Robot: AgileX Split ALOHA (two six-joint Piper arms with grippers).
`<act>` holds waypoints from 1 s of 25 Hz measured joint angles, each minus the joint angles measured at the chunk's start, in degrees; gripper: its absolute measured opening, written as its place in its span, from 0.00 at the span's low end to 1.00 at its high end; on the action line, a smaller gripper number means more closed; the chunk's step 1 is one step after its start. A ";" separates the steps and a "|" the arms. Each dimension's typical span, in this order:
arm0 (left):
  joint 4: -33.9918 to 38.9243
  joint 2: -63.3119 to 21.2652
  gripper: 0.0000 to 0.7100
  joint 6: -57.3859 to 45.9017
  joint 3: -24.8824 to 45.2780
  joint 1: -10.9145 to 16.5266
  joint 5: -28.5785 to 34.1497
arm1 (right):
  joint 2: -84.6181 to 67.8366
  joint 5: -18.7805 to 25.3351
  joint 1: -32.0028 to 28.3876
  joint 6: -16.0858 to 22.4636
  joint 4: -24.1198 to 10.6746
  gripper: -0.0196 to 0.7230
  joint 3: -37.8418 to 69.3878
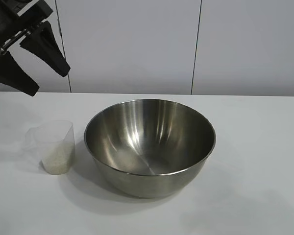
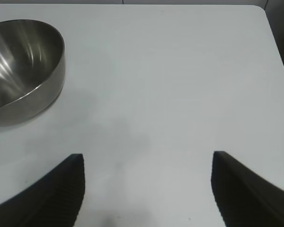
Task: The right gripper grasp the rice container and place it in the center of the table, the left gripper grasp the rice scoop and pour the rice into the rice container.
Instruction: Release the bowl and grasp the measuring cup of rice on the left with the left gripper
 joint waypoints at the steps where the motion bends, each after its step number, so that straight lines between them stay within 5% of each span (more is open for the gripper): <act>1: 0.00 0.00 0.72 0.00 0.00 0.00 0.00 | 0.00 -0.13 0.00 0.05 0.01 0.72 0.00; 17: -4.44 0.00 0.72 0.23 0.00 -0.05 -4.23 | 0.00 -0.07 0.00 0.45 -0.04 0.72 0.00; 25: 0.25 -3.11 0.72 10.74 -2.86 0.44 -8.01 | 0.00 -0.07 0.00 0.45 -0.04 0.72 0.00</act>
